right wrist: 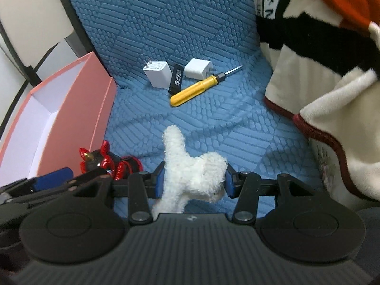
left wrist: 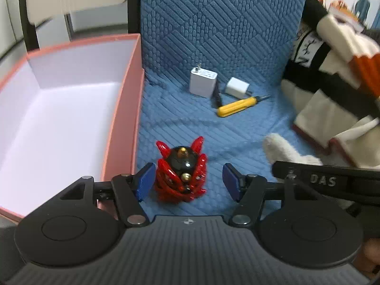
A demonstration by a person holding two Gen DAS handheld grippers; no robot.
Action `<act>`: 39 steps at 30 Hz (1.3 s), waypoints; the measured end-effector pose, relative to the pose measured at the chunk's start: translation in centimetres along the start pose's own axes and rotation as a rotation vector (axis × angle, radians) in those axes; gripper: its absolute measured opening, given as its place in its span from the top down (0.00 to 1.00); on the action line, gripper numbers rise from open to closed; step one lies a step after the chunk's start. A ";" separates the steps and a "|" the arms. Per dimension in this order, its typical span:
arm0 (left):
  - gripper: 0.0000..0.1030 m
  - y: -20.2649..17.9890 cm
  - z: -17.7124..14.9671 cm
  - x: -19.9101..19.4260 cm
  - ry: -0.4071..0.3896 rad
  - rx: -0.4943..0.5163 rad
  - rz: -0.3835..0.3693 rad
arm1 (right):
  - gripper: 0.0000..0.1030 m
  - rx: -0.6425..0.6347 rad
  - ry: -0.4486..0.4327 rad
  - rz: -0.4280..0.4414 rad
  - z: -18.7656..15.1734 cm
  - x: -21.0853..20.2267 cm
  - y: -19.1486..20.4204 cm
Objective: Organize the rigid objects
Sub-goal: 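Lift the figurine with the left gripper while the right gripper lifts the plush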
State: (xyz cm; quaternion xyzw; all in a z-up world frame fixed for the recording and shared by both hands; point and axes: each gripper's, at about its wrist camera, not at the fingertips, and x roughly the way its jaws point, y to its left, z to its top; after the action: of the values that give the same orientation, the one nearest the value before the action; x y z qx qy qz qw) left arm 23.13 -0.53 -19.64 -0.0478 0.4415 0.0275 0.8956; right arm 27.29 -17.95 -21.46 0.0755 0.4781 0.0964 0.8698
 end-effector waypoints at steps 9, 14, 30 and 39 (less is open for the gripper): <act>0.34 -1.6 -0.5 1.7 -0.083 0.127 0.130 | 0.50 0.027 -0.022 0.026 -0.1 1.0 -0.6; 0.34 -2.7 -1.7 1.9 -0.125 0.203 0.155 | 0.50 0.038 -0.028 0.033 0.1 1.4 -0.8; 0.34 -3.5 -3.2 4.2 -0.198 0.233 0.207 | 0.50 0.023 -0.031 0.027 -0.7 1.6 -0.3; 0.38 -2.1 -2.9 4.4 -0.196 0.130 0.113 | 0.50 0.033 0.034 -0.044 -2.4 3.9 -1.5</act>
State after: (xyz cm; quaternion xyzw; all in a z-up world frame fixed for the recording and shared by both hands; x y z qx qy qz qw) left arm 23.72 -2.87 -24.76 0.0384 0.3546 0.0539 0.9327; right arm 27.43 -18.35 -26.21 0.0774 0.4957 0.0705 0.8622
